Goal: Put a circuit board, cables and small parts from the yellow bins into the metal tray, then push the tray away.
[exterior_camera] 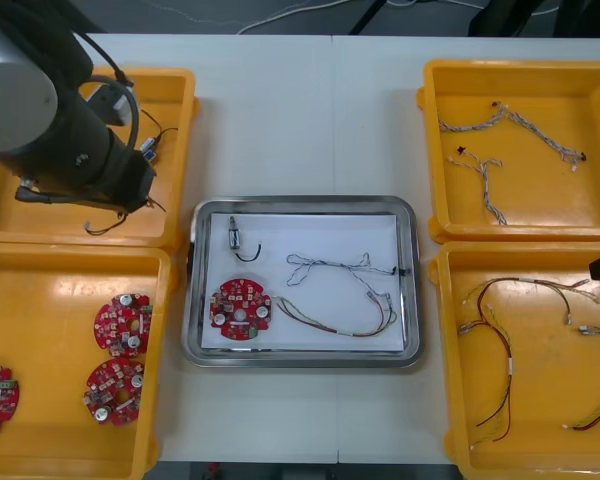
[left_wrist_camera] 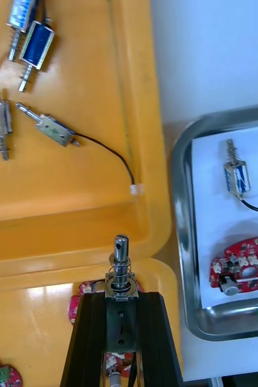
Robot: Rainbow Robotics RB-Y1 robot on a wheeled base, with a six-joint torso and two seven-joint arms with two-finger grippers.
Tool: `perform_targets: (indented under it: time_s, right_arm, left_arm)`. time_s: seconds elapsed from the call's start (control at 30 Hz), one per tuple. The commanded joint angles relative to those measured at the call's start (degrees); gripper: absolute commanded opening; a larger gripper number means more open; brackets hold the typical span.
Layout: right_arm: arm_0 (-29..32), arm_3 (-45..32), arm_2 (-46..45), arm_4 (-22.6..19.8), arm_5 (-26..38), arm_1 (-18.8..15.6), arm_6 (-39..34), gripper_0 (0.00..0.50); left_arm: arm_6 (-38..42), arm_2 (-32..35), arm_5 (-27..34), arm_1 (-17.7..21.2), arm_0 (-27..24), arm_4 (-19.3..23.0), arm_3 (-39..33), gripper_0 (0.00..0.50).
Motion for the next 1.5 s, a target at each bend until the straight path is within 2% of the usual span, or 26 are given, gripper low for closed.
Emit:
perform_targets:
  time_s: [0.03, 0.27, 0.5, 0.6, 1.0, 1.2, 1.5]
  right_arm:
    - [0.6, -1.5, -1.8, -0.4, 0.2, -2.3, -1.5, 0.5]
    - [0.6, -1.5, -1.8, -0.4, 0.2, -2.3, -1.5, 0.5]
    - [0.6, -1.5, -1.8, -0.4, 0.2, -2.3, -1.5, 0.5]
    - [0.6, -1.5, -1.8, -0.4, 0.2, -2.3, -1.5, 0.5]
    - [0.6, -1.5, -1.8, -0.4, 0.2, -2.3, -1.5, 0.5]
    - [0.6, -1.5, -1.8, -0.4, 0.2, -2.3, -1.5, 0.5]
    - [0.6, -1.5, -1.8, -0.4, 0.2, -2.3, -1.5, 0.5]
  left_arm:
    - [17.6, -6.1, -2.7, 0.2, -3.6, -0.9, -4.8, 0.0]
    - [29.1, -18.0, -7.5, -0.9, -7.5, -6.4, -5.6, 0.0]
    - [31.1, -22.4, -12.7, -3.8, -8.0, -10.8, -3.0, 0.0]
    - [31.0, -23.4, -14.4, -5.8, -8.8, -12.2, -0.7, 0.0]
    - [26.6, -24.3, -14.3, -16.2, -12.7, -16.2, 11.4, 0.0]
    - [23.8, -24.9, -14.3, -19.3, -13.5, -18.2, 15.1, 0.0]
    - [19.4, -25.9, -13.8, -22.1, -12.7, -21.0, 18.0, 0.0]
